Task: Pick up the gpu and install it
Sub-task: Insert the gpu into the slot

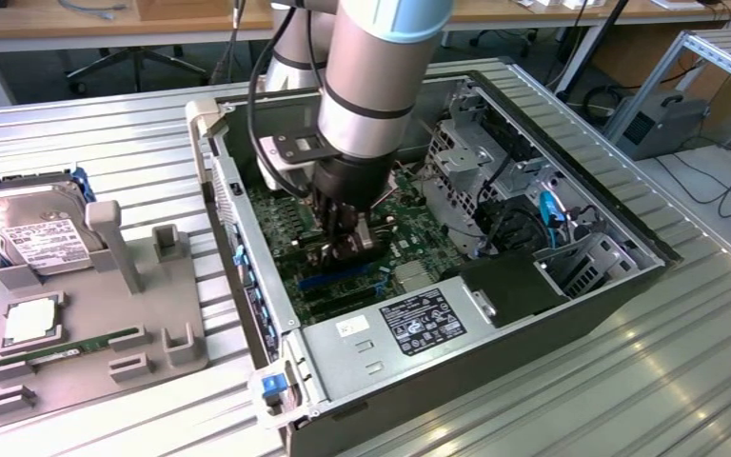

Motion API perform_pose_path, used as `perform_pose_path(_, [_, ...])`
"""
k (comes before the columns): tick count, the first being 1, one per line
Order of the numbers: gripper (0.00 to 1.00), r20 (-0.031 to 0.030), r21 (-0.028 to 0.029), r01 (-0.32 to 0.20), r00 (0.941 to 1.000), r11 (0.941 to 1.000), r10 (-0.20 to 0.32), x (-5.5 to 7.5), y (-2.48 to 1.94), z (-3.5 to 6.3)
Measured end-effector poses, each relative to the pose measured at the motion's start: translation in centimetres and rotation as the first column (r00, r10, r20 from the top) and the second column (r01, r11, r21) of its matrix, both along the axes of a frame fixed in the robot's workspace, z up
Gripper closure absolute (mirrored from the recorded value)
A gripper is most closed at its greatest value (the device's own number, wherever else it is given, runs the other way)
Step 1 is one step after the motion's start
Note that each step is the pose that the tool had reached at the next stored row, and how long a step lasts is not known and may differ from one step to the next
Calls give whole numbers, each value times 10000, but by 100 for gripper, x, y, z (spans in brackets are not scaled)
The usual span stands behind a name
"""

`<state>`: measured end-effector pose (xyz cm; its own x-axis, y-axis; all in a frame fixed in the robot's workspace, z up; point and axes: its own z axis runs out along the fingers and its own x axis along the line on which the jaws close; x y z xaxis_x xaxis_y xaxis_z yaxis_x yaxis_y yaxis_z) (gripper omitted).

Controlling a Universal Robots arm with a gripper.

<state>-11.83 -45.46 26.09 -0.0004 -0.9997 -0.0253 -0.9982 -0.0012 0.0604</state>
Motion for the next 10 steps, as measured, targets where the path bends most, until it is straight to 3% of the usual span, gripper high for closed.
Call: perform_pose_path(10, [73, 0, 0, 54, 10000, 10000, -54, 0, 20, -2])
